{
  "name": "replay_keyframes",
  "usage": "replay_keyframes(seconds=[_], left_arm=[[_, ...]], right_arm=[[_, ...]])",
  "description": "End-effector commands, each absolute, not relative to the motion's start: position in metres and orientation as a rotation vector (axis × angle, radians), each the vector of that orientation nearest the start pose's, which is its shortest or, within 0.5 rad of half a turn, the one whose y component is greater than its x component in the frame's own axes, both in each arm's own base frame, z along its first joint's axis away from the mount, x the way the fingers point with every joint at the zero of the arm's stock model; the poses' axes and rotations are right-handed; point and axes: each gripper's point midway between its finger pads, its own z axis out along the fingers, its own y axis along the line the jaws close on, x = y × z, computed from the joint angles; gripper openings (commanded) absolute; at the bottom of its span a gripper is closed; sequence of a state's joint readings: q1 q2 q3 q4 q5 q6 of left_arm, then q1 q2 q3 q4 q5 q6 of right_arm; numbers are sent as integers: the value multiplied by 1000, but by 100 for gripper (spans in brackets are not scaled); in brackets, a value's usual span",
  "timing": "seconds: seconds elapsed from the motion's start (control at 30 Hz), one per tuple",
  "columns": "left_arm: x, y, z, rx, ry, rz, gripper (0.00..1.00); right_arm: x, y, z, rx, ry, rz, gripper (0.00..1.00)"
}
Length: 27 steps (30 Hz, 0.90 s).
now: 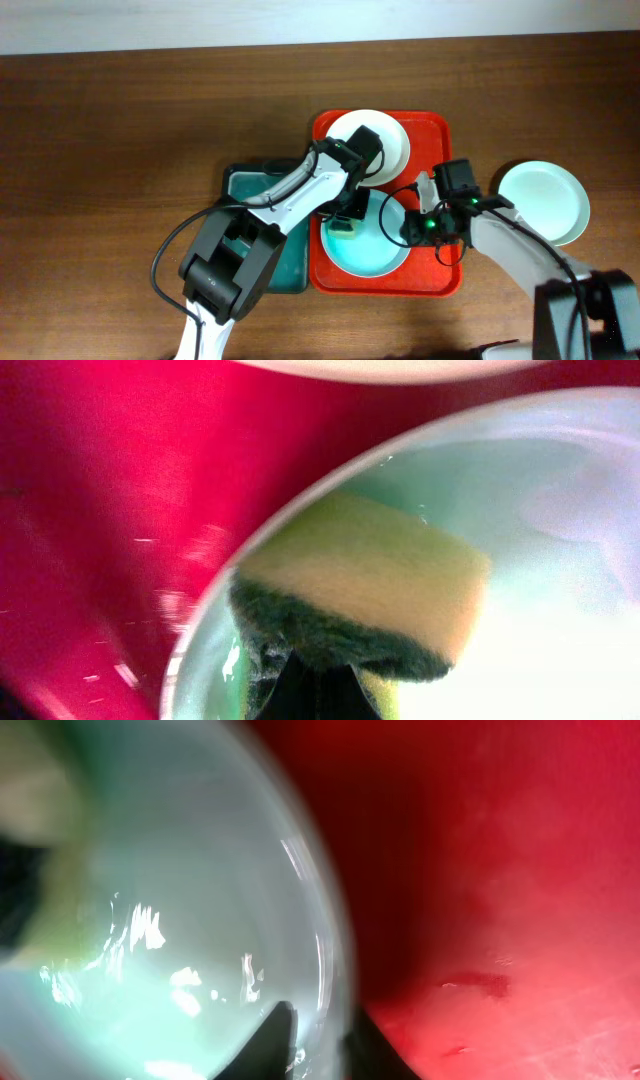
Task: Clean dirty plates on tray and stack at the side
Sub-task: 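Scrub the light blue plate with the sponge in the left gripper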
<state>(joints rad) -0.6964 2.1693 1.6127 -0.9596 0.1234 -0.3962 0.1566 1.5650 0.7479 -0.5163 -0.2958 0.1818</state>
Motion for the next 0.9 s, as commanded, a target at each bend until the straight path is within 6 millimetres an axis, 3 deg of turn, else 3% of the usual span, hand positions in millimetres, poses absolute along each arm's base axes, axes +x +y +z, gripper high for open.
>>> replay_keyframes(seconds=[0.0, 0.1, 0.17, 0.23, 0.27, 0.37, 0.5, 0.6, 0.7, 0.8, 0.87], left_arm=[[262, -307, -17, 604, 3266, -403, 0], [261, -306, -18, 624, 3263, -387, 0], [273, -287, -23, 600, 3232, -176, 0], [295, -245, -24, 487, 3141, 236, 0], [302, -234, -21, 486, 3099, 341, 0], [299, -232, -21, 465, 3112, 355, 0], [276, -248, -22, 486, 3214, 213, 0], [280, -227, -19, 427, 3193, 370, 0], [284, -222, -19, 399, 3200, 371, 0], [286, -224, -19, 372, 3195, 356, 0], [286, -242, -23, 362, 3213, 209, 0]], right_arm=[[271, 79, -10, 232, 2982, 334, 4], [269, 74, -11, 321, 2985, 293, 4], [263, 60, -14, 443, 2997, 180, 4], [260, 55, -14, 455, 3002, 138, 4], [259, 55, -14, 456, 3006, 132, 4], [259, 55, -15, 457, 3007, 132, 4], [258, 55, -15, 457, 3009, 131, 4], [257, 55, -15, 458, 3013, 129, 4], [257, 55, -15, 457, 3013, 129, 4], [257, 55, -15, 458, 3013, 129, 4], [257, 55, -15, 457, 3013, 129, 4]])
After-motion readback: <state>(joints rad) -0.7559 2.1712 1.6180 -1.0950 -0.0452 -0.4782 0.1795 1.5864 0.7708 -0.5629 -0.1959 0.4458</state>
